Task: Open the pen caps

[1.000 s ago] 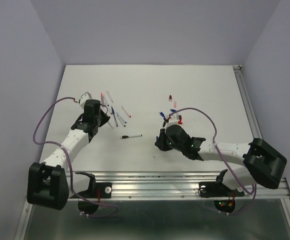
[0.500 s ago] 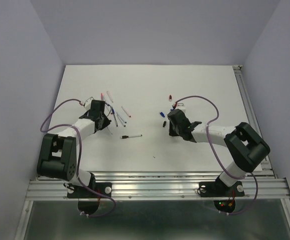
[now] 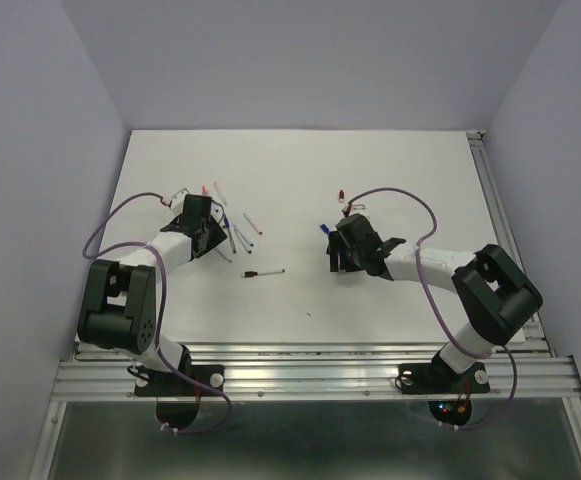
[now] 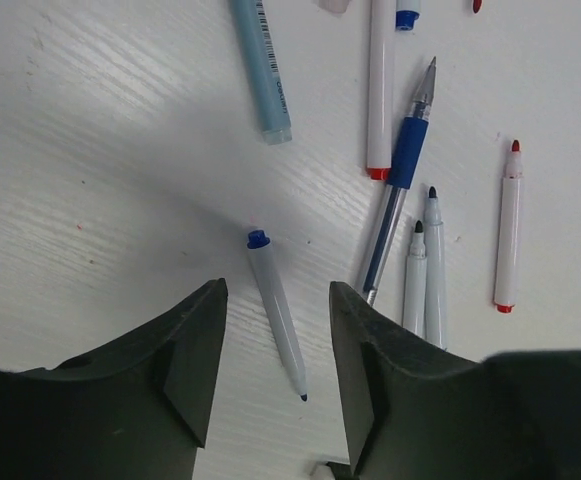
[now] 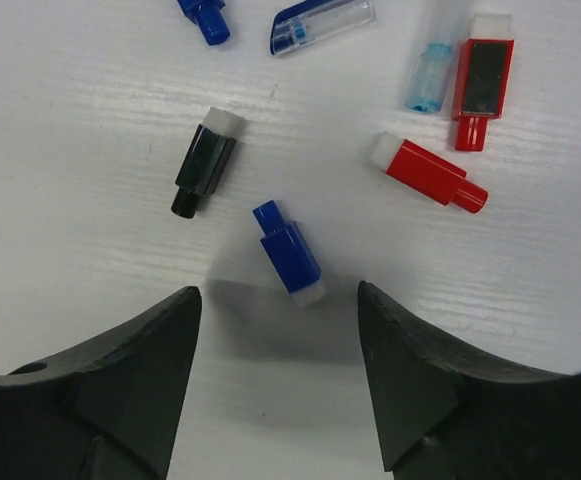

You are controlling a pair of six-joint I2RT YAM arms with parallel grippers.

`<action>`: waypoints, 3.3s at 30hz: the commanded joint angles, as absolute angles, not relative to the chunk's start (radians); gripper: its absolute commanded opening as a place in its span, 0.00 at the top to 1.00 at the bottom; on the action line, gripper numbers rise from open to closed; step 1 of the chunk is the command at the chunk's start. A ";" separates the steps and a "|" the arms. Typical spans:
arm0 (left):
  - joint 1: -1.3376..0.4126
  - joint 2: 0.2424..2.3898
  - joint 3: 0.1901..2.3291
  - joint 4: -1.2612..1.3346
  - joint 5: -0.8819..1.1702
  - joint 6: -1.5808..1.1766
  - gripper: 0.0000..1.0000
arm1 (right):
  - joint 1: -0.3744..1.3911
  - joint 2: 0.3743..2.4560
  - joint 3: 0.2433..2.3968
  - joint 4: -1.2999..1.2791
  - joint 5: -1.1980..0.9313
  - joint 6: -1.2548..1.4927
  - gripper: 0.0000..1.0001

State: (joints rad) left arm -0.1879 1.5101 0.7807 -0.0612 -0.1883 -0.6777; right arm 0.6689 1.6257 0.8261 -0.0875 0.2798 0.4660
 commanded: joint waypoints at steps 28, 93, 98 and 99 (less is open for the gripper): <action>-0.183 0.825 0.500 -0.259 -0.089 -0.822 0.01 | 0.956 1.988 1.442 -0.238 -0.265 -0.324 0.01; -0.477 0.640 0.256 0.503 0.436 -0.782 0.14 | 1.002 1.459 0.948 0.397 0.305 0.811 0.91; -0.489 0.649 0.259 0.523 0.414 -0.779 0.19 | 0.999 1.422 0.936 0.410 0.275 0.807 0.91; -0.492 0.653 0.261 0.525 0.413 -0.779 0.20 | 0.999 1.420 0.936 0.413 0.250 0.807 0.91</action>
